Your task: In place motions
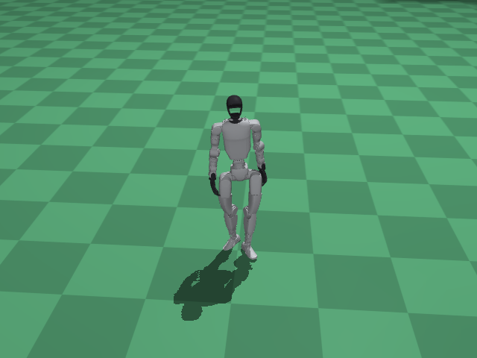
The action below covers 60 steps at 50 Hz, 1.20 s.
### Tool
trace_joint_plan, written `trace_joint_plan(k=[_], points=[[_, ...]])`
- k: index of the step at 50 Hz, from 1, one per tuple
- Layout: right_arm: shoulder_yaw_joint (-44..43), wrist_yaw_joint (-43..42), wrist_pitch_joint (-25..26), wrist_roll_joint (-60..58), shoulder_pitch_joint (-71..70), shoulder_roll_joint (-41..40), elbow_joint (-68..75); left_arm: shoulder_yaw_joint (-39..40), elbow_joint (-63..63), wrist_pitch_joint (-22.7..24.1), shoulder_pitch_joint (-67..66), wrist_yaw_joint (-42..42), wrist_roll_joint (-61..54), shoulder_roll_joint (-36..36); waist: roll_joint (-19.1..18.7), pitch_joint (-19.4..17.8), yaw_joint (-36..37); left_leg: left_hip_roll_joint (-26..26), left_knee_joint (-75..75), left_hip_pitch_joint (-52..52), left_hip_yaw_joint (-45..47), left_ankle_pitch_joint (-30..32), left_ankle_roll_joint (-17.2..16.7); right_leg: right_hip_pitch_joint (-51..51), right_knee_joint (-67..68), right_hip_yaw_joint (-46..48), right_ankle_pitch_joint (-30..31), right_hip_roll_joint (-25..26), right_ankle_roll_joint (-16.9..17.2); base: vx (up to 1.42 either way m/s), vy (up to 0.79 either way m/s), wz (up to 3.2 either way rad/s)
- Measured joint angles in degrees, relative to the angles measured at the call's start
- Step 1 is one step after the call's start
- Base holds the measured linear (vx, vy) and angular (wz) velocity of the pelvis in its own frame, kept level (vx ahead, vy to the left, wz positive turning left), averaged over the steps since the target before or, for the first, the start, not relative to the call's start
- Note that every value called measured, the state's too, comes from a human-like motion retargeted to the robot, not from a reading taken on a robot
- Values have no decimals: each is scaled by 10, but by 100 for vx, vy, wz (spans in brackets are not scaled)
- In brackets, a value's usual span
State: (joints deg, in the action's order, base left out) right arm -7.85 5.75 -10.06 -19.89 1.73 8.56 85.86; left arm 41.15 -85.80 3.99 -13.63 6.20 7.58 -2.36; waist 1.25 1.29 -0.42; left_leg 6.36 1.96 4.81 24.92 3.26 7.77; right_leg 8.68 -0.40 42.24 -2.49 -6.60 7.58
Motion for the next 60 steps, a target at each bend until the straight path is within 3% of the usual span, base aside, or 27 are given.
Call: trace_joint_plan(k=[10, 17, 20, 25, 29, 30, 35, 38, 45, 60], points=[[-9, -6, -1, 0, 14, 7, 18, -3, 9, 3, 11, 18, -3, -8, 3, 11, -14, -1, 6, -8, -17, -4, 3, 6, 56, 24, 5, -14, 0, 14, 7, 21], [-22, -4, -6, 20, 27, 15, 6, -30, -7, 4, 46, 14, 0, -12, -52, -9, -40, -72, -8, -3, -48, -2, -12, -73, 244, -34, 113, -24, -61, 4, 4, 41], [-26, -2, -5, 32, 28, 16, 11, -40, -3, 2, 57, 14, 13, -15, -47, -11, -46, -74, -10, 1, -50, 0, -15, -121, 267, -133, 95, -5, -36, 0, -5, 38], [-23, -14, -2, 32, 35, 16, 25, -44, 8, 10, 59, 14, 12, -12, -20, -10, -66, -45, -11, 0, -72, 0, -16, -149, 163, -278, 43, 25, 12, 4, -11, 70], [-16, -15, 1, 23, 38, 12, 32, -43, 4, 8, 58, 16, 13, -17, 13, -23, -77, -7, -5, -29, -90, -3, -14, -129, 55, -339, 38, 17, 17, 8, -16, 65], [-15, -15, 1, 20, 39, 11, 33, -42, 1, 6, 57, 15, 14, -19, 19, -26, -77, -2, -4, -37, -97, -3, -14, -118, 36, -343, 47, 18, 4, 11, -14, 42], [-39, -3, 10, 4, 46, 2, 33, -61, -19, -2, 58, 0, 28, -22, 17, -8, -29, -6, -7, -39, -104, -6, -19, -90, -7, -299, 68, 3, 36, 11, -11, 24], [-34, -2, 6, 2, 42, -3, 20, -66, -16, 5, 50, 0, 14, -15, 19, -5, -9, -7, -7, -42, -99, -10, -20, -97, 3, -327, 60, 13, 18, 3, -8, -10], [-12, 14, 1, 4, 14, -11, -12, -54, -21, 0, 46, -1, 15, -4, 7, -14, -45, -16, -12, -56, -108, -14, -27, -70, -1, -310, 51, 22, 7, -1, -4, 20], [-7, 7, 8, 5, 19, -6, 16, -62, -8, 2, 47, 0, 24, -12, 3, 1, -27, -23, -12, -59, -122, -19, -38, -59, -3, -296, 41, 28, -6, 1, -1, 3]])
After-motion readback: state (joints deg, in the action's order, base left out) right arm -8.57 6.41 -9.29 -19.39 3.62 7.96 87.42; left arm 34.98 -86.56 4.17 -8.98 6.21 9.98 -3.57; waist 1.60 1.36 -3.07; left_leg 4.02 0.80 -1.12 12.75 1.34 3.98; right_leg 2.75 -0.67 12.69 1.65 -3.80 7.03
